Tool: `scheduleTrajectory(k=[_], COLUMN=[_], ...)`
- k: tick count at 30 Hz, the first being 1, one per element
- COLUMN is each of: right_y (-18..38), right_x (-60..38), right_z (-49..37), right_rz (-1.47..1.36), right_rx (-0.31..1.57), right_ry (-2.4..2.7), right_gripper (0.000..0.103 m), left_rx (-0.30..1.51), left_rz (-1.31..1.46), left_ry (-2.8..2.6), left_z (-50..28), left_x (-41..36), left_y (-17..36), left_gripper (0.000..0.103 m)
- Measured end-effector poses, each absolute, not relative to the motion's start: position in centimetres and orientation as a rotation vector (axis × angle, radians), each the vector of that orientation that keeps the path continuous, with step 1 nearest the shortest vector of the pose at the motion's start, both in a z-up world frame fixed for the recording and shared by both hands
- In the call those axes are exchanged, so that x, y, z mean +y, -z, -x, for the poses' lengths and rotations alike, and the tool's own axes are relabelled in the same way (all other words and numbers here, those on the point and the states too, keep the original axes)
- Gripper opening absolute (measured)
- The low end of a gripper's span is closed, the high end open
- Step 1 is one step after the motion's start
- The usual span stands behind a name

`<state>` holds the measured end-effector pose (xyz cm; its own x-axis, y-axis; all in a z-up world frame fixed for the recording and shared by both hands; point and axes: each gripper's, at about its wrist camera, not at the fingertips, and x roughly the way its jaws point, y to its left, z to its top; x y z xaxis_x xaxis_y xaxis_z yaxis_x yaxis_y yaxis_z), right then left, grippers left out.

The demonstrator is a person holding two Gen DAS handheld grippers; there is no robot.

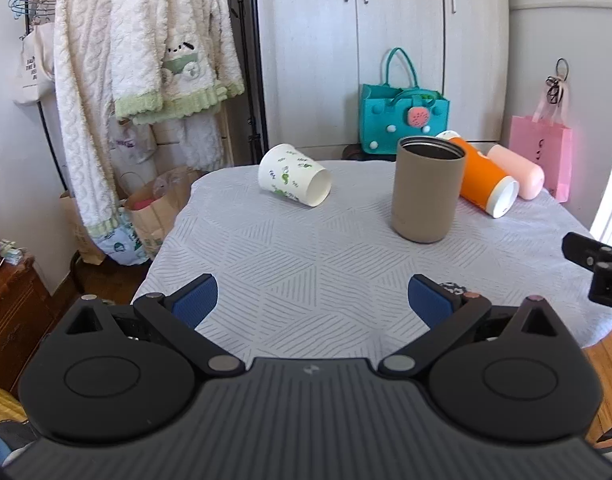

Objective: Flip cup upright

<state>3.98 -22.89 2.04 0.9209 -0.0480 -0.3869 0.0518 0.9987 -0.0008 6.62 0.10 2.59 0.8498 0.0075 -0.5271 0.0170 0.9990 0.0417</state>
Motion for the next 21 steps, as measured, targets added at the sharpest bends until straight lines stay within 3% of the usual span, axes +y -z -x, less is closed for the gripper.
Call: scheduleTrajectory(k=[21], right_y=[-1.93], right_x=[-22.77], right_z=[-3.87], right_rz=[-0.017], right_rx=[0.404], right_ry=[0.061], right_gripper=[0.103], left_rx=[0.543], left_rz=[-0.082], left_ry=[-0.039], left_z=[-6.54], left_x=[-0.07], left_y=[-2.41], left_gripper=[0.103])
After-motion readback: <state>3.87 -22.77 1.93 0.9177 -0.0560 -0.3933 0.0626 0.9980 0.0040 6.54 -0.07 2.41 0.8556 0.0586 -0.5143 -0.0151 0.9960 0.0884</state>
